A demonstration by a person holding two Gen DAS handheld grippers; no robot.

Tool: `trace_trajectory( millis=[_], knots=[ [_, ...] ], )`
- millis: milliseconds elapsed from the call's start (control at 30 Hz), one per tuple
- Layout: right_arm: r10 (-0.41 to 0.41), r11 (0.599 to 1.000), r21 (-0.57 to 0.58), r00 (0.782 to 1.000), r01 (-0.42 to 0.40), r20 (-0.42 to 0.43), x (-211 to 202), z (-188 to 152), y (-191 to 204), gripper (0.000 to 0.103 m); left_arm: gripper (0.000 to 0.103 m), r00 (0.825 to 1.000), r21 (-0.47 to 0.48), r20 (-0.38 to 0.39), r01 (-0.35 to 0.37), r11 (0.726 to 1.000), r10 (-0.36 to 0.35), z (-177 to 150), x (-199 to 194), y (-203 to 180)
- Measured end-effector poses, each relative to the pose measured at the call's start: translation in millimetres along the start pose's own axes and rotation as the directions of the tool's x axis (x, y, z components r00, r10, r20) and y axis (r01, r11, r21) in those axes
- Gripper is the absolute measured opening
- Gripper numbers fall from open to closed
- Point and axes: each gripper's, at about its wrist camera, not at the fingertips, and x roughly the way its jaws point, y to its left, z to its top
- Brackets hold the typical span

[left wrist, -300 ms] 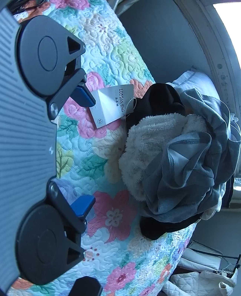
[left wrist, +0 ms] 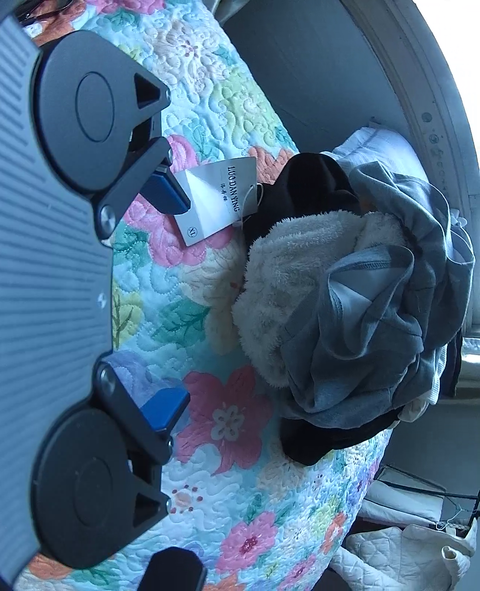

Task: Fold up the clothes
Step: 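Move both grippers toward the clothes pile on the bed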

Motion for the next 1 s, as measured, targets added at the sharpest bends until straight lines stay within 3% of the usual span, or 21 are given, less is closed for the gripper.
trace_trajectory(
  millis=[200, 500, 1000],
  knots=[
    [-0.006, 1.000, 0.004, 1.000, 0.006, 0.006, 0, -1, 0, 0.103, 0.102, 0.999, 0.065, 0.041, 0.010, 0.998, -0.013, -8, -7, -13],
    [-0.006, 1.000, 0.010, 1.000, 0.006, -0.007, 1, -3, 0, 0.103, 0.103, 0.996, -0.086, -0.029, 0.079, 0.993, -0.082, 10, 10, 20],
    [0.006, 1.000, -0.005, 1.000, -0.006, 0.001, -2, 6, 0, 0.103, 0.103, 0.996, -0.104, 0.009, 0.087, 0.991, -0.087, 20, 7, 27]
  ],
)
